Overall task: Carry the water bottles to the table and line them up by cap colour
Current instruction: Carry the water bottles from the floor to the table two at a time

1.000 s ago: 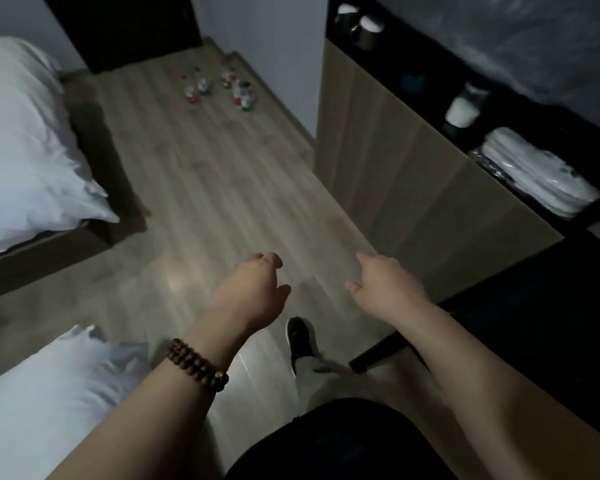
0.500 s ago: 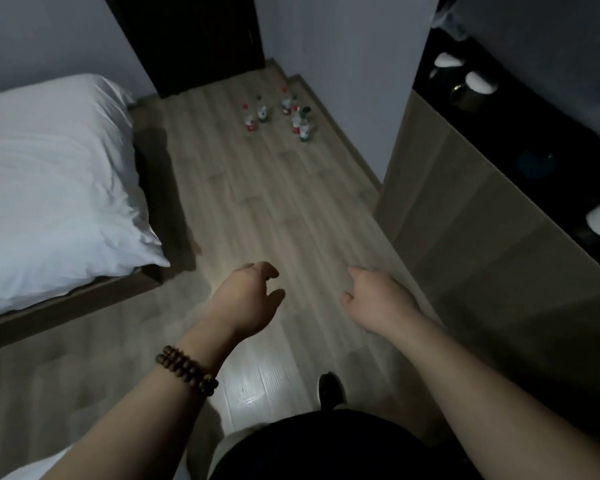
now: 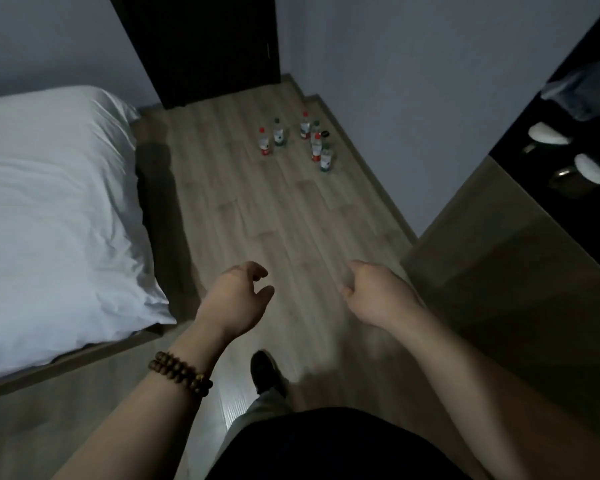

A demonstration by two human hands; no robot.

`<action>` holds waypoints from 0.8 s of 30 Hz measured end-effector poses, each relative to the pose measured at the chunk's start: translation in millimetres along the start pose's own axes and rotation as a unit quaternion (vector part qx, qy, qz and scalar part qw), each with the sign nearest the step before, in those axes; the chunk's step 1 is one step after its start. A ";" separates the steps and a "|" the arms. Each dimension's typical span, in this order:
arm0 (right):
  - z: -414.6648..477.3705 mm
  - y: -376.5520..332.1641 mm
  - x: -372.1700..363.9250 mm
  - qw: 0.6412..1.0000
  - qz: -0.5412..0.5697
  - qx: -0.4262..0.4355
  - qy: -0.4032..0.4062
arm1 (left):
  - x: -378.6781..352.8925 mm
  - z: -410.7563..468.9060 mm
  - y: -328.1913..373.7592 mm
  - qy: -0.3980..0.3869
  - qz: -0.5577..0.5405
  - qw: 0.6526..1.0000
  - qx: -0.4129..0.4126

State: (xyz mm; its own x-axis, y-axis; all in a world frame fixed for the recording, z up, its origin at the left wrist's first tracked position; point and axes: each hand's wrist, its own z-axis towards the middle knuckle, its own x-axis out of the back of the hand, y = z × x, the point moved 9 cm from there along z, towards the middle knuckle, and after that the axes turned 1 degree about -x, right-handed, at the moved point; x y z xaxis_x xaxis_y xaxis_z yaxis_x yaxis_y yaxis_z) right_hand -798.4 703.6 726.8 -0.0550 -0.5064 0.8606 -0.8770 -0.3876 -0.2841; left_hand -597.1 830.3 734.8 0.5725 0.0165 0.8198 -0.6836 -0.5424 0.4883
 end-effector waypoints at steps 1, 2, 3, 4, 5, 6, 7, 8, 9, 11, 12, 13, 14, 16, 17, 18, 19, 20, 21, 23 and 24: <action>18.7 -14.0 5.9 1.000 0.002 -0.006 0.002 | 12.6 22.3 -7.4 -0.007 0.001 1.000 -0.006; 36.3 -28.3 12.2 1.000 0.004 -0.012 0.004 | 25.3 43.6 -13.5 -0.015 0.003 1.000 -0.012; 53.5 -42.7 18.6 1.000 0.006 -0.017 0.007 | 38.3 64.6 -19.3 -0.022 0.006 1.000 -0.019; 70.8 -56.9 25.4 1.000 0.008 -0.020 0.012 | 51.6 86.0 -24.1 -0.026 0.009 0.999 -0.027; 88.3 -70.2 32.2 1.000 0.012 -0.022 0.018 | 64.8 107.6 -28.1 -0.028 0.012 0.999 -0.034; 106.0 -82.3 38.9 0.999 0.016 -0.023 0.023 | 77.7 129.6 -31.6 -0.027 0.013 0.999 -0.039; 123.4 -93.0 45.9 0.999 0.019 -0.023 0.027 | 90.0 151.1 -34.4 -0.026 0.013 0.999 -0.043; 140.2 -102.3 52.2 0.999 0.026 -0.025 0.030 | 100.8 171.4 -37.1 -0.026 0.010 0.999 -0.045; 156.8 -109.6 57.9 0.998 0.036 -0.030 0.032 | 109.8 191.1 -40.0 -0.027 0.008 0.999 -0.047; 193.1 -120.5 68.8 0.997 0.048 -0.042 0.038 | 123.3 232.7 -45.7 -0.034 0.004 0.998 -0.052; 212.8 -125.5 73.9 0.997 0.048 -0.042 0.042 | 128.9 254.5 -49.0 -0.037 0.000 0.998 -0.055; 234.2 -130.0 77.9 0.997 0.048 -0.040 0.046 | 134.2 277.0 -53.1 -0.039 -0.001 0.998 -0.055; 257.6 -133.6 80.6 0.997 0.049 -0.039 0.048 | 138.7 300.6 -58.4 -0.040 0.001 0.998 -0.054; 309.6 -139.1 84.8 0.996 0.064 -0.045 0.044 | 147.9 350.0 -70.5 -0.039 0.008 0.998 -0.046; 337.2 -142.7 88.0 0.995 0.074 -0.047 0.039 | 153.0 375.2 -75.8 -0.038 0.009 0.998 -0.041; 365.1 -147.0 92.5 0.995 0.081 -0.047 0.034 | 158.2 400.5 -80.5 -0.039 0.010 0.999 -0.036; 393.6 -151.9 98.9 0.995 0.082 -0.049 0.030 | 164.2 425.9 -84.4 -0.041 0.013 0.999 -0.033; 421.7 -158.0 107.5 0.995 0.081 -0.051 0.022 | 171.6 450.6 -87.5 -0.043 0.018 0.998 -0.029; 448.7 -165.1 118.4 0.995 0.081 -0.050 0.014 | 180.2 474.1 -89.0 -0.048 0.022 0.998 -0.025; 496.5 -182.3 144.7 0.997 0.075 -0.035 0.009 | 198.3 515.8 -88.7 -0.062 0.017 0.998 -0.016; 517.9 -191.7 158.9 0.997 0.067 -0.028 0.011 | 208.7 536.0 -87.9 -0.063 0.014 0.998 -0.012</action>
State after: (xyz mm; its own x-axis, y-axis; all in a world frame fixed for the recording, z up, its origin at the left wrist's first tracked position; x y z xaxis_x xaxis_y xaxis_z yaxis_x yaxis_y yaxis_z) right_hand -391.7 298.5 699.0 -0.1829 -0.5336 0.8257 -0.8862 -0.2742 -0.3735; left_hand -174.9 431.2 702.5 0.6041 -0.1050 0.7899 -0.7102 -0.5205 0.4740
